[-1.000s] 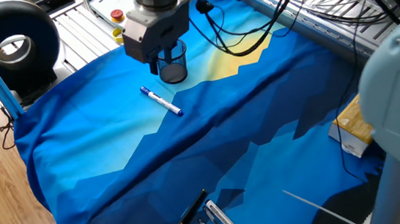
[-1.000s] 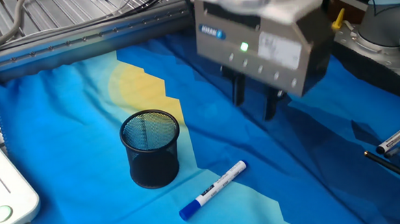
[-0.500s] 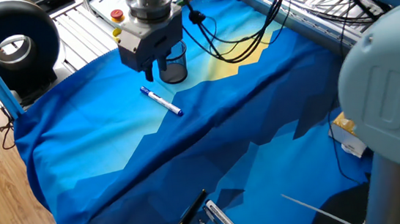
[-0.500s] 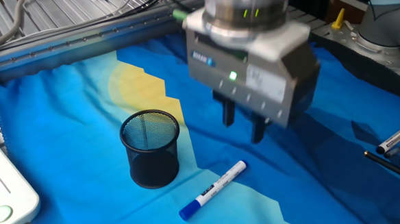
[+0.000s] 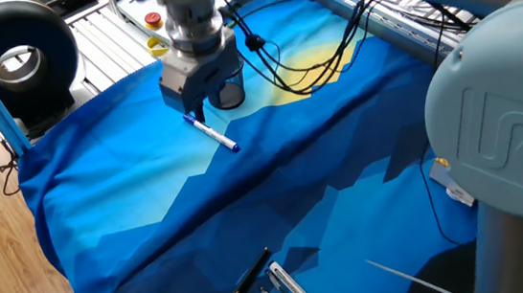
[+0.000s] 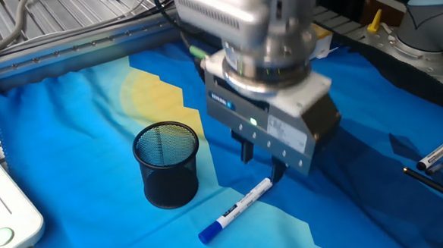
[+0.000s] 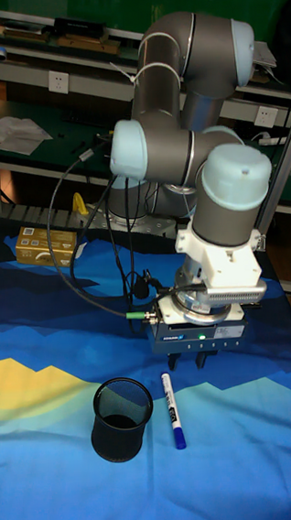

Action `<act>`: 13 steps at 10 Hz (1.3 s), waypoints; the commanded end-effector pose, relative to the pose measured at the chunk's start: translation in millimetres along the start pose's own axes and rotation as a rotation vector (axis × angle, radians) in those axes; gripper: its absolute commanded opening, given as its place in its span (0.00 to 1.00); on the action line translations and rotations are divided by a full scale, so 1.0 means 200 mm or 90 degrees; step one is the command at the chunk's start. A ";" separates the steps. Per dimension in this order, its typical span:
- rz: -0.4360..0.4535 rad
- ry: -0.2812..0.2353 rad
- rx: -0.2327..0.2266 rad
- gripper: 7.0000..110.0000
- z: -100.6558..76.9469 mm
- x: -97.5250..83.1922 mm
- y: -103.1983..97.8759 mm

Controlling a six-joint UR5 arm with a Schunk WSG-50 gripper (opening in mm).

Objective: Put the pen into the pen holder

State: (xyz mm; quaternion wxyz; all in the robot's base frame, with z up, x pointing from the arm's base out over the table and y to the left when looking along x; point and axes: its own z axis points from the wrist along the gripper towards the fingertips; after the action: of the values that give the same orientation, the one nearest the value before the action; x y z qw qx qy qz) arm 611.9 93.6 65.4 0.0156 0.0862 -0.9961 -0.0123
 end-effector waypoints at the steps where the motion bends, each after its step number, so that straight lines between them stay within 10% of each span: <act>1: 0.003 -0.007 0.011 0.36 0.12 0.02 -0.01; 13: 0.030 -0.055 0.006 0.36 0.30 0.06 -0.03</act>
State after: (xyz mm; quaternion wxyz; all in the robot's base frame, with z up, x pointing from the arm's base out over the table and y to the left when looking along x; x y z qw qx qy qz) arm 600.6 87.3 9.6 -0.0237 0.0668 -0.9975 -0.0044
